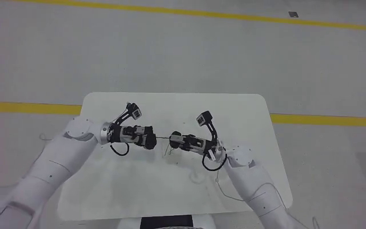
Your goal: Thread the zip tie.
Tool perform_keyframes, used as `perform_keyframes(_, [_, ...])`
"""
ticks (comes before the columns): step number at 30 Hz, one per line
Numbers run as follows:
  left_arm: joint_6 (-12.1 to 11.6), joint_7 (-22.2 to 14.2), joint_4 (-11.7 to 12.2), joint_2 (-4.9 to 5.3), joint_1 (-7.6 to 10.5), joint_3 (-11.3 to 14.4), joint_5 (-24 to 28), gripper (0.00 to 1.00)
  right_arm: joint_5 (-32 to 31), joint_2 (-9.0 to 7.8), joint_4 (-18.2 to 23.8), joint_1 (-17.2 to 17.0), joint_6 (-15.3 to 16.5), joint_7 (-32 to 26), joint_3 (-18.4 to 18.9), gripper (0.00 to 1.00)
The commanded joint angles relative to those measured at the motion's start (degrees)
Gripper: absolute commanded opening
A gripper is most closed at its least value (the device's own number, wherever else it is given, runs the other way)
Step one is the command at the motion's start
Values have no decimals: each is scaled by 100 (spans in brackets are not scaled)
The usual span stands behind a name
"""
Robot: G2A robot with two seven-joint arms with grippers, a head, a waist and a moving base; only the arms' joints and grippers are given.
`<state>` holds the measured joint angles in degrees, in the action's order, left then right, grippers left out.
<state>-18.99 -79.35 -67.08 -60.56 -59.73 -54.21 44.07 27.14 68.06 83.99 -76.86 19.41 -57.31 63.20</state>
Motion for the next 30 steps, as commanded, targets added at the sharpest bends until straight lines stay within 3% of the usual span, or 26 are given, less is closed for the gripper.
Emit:
perform_keyframes(1, [87, 11, -1, -10, -37, 11, 164, 100, -53, 3, 54, -27, -20, 106, -26, 0])
perform_keyframes(5, [151, -29, 1, -45, -36, 169, 454, 100, -92, 17, 117, -4, 7, 107, -119, 0])
perform_keyframes(15, [10, -29, 81, -19, 176, 526, 595, 100, -55, 56, 121, 54, 7, 31, -168, 0])
perform_keyframes(22, [-13, 11, 79, -16, 177, 531, 576, 100, -73, 57, 140, 44, -2, 88, -166, 0])
perform_keyframes(24, [22, 173, -35, -11, 125, 527, 497, 100, -173, 54, 244, -6, 7, 264, -151, 0])
perform_keyframes(30, [60, 197, -122, 23, 19, 414, 542, 100, -202, 29, 406, -119, 7, 371, 34, 0])
